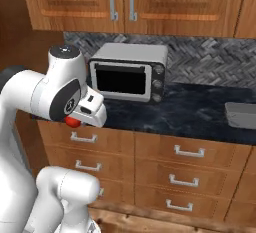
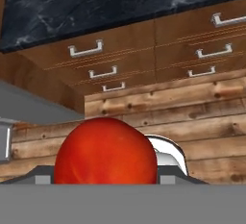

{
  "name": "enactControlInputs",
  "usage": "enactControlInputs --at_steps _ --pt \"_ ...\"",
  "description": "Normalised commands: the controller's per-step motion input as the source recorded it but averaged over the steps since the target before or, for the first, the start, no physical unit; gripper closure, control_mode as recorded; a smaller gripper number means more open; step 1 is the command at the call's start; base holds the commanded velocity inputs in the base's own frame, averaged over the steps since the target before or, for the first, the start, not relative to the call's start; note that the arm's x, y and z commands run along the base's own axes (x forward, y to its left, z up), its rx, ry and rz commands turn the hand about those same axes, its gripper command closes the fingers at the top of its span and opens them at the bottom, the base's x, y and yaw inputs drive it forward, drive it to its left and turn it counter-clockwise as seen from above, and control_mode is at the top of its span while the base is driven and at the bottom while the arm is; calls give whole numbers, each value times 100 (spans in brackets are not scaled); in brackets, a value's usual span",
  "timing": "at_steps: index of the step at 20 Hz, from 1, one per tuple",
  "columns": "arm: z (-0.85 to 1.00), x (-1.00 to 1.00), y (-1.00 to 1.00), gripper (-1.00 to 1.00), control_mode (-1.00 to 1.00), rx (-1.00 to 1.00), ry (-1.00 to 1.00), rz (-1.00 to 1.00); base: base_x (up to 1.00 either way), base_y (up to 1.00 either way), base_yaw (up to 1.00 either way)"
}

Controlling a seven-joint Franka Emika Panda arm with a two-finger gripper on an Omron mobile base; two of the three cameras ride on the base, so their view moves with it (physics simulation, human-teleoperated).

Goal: Take the tomato and corn out of the freezer and place them in the tupperware container on the counter. Then put the tupperware containing the vegetables back in the freezer.

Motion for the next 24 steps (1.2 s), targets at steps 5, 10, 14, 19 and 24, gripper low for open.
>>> enactControlInputs --at_steps 5,10,14,19,24 --pt "0 0 0 100 100 0 0 0 25 -100 0" --pt "0 0 0 100 100 0 0 0 44 -100 0" --pt "0 0 0 100 100 0 0 0 60 -100 0" --pt "0 0 0 100 100 0 0 0 62 -100 0" --pt "-27 65 7 100 -100 0 0 0 14 -15 0"
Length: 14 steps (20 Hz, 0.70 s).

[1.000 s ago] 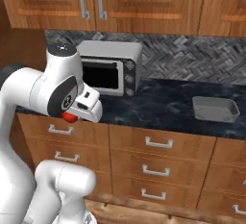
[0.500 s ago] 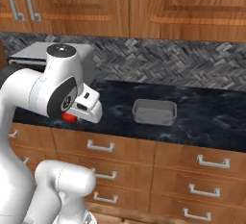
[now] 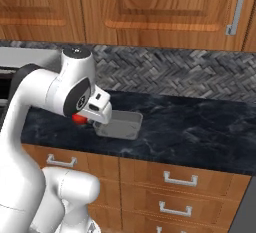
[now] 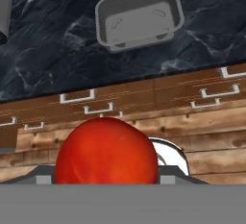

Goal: Take the tomato and corn out of the freezer and place them in the tupperware container on the counter. Then put the tupperware containing the vegetables back in the freezer.

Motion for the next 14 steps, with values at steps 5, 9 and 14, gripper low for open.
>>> enactControlInputs --at_steps 5,9,14 --pt "-72 100 47 100 -100 -5 0 0 0 0 0" --pt "-77 100 9 100 -100 -8 0 -2 0 0 0" --pt "-51 100 -10 100 -100 -1 0 -5 0 0 0"
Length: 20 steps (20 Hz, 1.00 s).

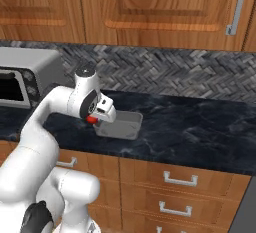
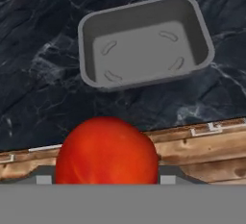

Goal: Take the tomato and corn out of the freezer and place them in the tupperware container on the counter. Then put the tupperware containing the vegetables back in the freezer.

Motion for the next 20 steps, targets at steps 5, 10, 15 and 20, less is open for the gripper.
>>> enactControlInputs --at_steps 5,10,15,20 --pt "-48 95 -11 100 -100 0 0 -5 0 0 0" --pt "-52 78 -14 100 -100 0 0 -3 0 0 0" --pt "-46 55 -2 100 -100 0 0 0 0 0 0" --pt "-37 39 0 100 -100 0 0 0 0 0 0"
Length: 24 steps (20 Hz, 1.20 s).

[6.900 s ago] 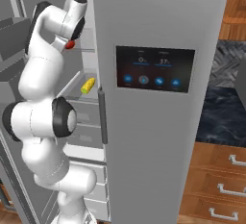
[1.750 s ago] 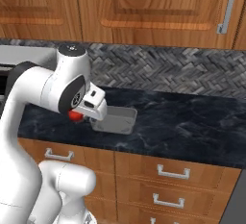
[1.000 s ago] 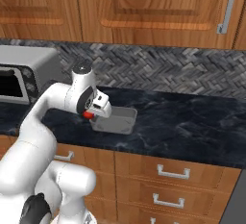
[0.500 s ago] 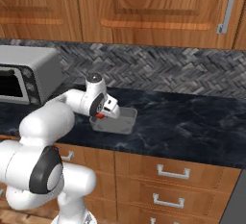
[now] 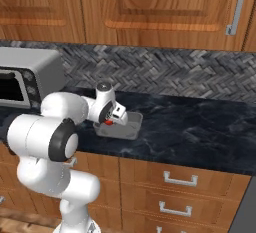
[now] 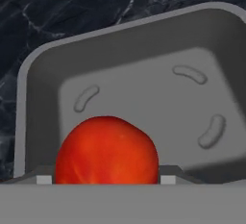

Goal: Take the tomato and corn out of the freezer and place them in the tupperware container on the counter. Then put the tupperware containing the vegetables back in the freezer.

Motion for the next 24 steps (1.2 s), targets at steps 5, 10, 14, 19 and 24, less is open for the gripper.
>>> enactControlInputs --at_steps 5,10,14,19,24 --pt "-35 42 0 100 -100 0 1 0 0 0 0" --pt "-29 47 -2 100 -100 0 3 0 0 0 0" --pt "-41 32 -5 100 -100 0 8 0 0 0 0" --pt "-26 31 -4 -100 -100 0 1 0 0 0 0" --pt "20 -7 -4 -100 -100 0 -3 0 0 0 0"
